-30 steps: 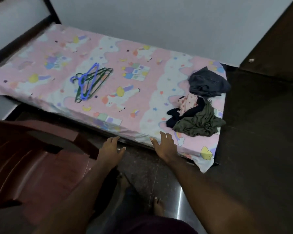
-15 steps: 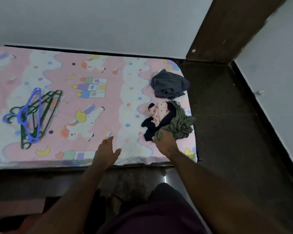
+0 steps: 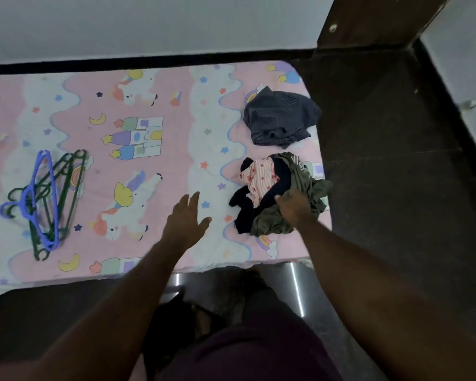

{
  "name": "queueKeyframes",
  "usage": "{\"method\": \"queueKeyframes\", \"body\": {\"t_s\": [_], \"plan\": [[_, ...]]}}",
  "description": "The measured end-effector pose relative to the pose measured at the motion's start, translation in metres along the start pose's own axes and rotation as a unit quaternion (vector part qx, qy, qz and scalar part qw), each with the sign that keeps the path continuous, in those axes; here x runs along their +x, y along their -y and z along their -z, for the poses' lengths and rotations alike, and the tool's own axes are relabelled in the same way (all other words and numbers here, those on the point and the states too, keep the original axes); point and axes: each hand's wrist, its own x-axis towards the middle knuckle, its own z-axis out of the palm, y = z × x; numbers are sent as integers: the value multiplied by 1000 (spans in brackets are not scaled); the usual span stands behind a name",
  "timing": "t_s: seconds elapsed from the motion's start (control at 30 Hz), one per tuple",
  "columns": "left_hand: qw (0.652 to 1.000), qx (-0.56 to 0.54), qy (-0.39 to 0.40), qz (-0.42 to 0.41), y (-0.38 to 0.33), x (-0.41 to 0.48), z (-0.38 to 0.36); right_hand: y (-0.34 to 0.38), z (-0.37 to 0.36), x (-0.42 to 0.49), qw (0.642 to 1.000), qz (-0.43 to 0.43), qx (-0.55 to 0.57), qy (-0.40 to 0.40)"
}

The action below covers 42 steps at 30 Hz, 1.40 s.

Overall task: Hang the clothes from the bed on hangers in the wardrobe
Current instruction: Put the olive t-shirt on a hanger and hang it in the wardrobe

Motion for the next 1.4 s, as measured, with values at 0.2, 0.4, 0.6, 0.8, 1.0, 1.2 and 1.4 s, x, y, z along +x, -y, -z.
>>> {"method": "queueKeyframes", "body": {"t_s": [0.2, 0.4, 0.6, 0.8, 1.0, 1.2, 1.4], "plan": [[999, -16, 37, 21, -35, 44, -4, -6, 29, 76, 994, -96, 43, -39], [995, -28, 86, 31, -60, 68, -18, -19, 28, 124, 996, -86, 18, -31], [988, -86, 107, 75, -90, 86, -16, -9, 34, 111, 992, -79, 81, -62], [875, -435, 108, 184, -152, 115, 11, 58, 50, 11, 970, 145, 195, -2], [836, -479, 177, 201, -162, 120, 4, 59, 32, -56, 947, 215, 200, 126], [806, -564, 112, 140, -151, 100, 36, 59, 44, -42, 957, 157, 230, 80], [753, -647, 97, 78, -105, 45, 86, 101, 76, 5, 962, 132, 163, 176]]}}
